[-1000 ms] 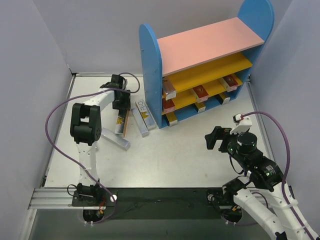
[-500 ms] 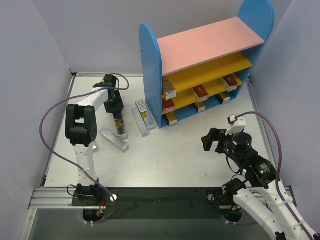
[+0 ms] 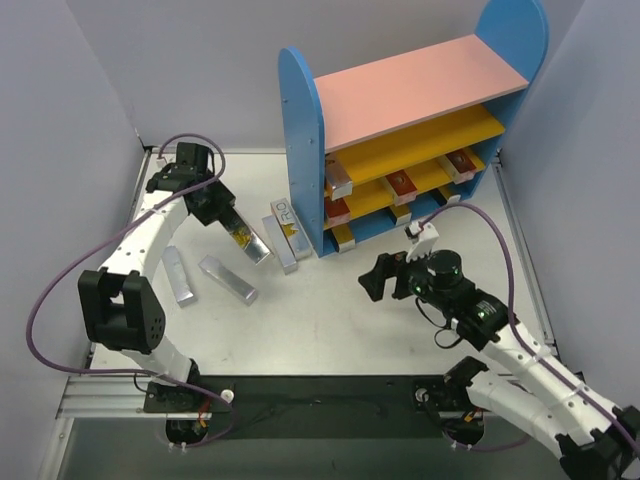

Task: Place and organize the toothpastes onto the shelf
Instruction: Pick up the toothpaste from the center of the board.

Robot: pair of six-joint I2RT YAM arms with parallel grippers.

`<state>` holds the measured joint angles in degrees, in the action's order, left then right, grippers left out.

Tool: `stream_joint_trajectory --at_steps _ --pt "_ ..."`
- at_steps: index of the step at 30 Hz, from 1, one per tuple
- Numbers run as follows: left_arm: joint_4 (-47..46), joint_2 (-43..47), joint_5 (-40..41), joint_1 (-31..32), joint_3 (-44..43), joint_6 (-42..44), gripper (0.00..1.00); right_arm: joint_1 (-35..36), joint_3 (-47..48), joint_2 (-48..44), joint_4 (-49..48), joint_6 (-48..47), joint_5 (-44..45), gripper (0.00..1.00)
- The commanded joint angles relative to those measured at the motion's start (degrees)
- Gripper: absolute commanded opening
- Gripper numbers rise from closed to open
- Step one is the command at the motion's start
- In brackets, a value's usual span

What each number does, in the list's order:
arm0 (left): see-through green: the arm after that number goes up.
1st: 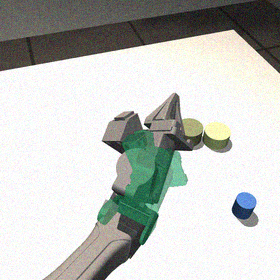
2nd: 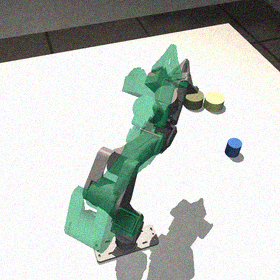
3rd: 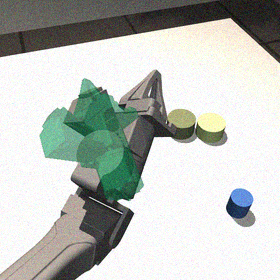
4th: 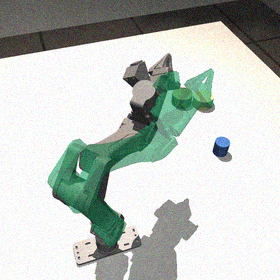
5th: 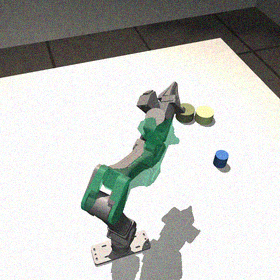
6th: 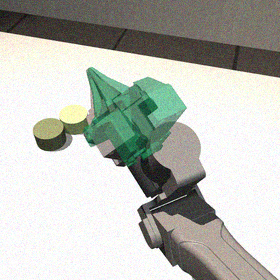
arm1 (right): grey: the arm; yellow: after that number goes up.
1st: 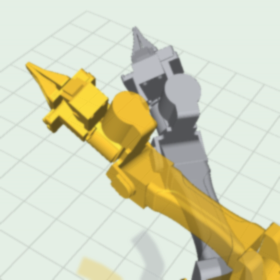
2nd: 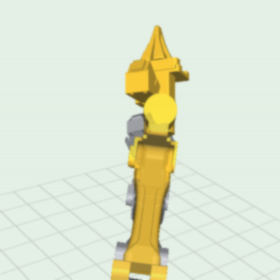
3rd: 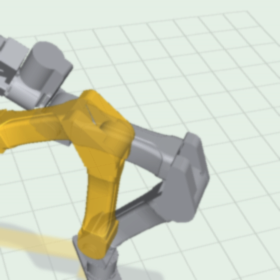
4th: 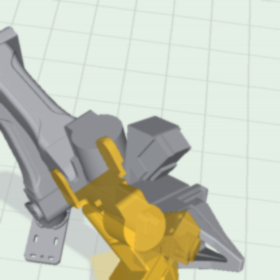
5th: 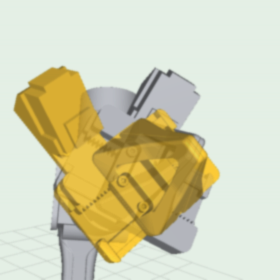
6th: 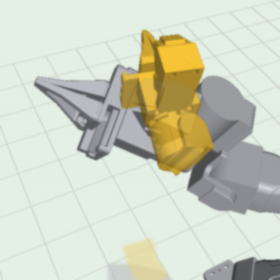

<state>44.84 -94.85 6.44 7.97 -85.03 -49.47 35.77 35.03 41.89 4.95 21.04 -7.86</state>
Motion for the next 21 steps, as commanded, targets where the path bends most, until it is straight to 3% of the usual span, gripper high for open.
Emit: stream_joint_trajectory --at_steps 1,11,21 --pt "1.1 8.4 -2.9 3.7 4.9 -13.1 0.25 2.3 0.5 5.5 -14.3 1.7 -6.2 0.96" --pt "-4.2 20.2 -3.1 14.3 15.0 -33.2 0.25 4.2 2.6 17.3 -32.7 12.6 -14.1 0.96" --pt "-4.6 24.0 2.7 19.2 17.4 -39.9 0.25 6.0 0.8 17.8 -42.1 22.3 -18.2 0.93"
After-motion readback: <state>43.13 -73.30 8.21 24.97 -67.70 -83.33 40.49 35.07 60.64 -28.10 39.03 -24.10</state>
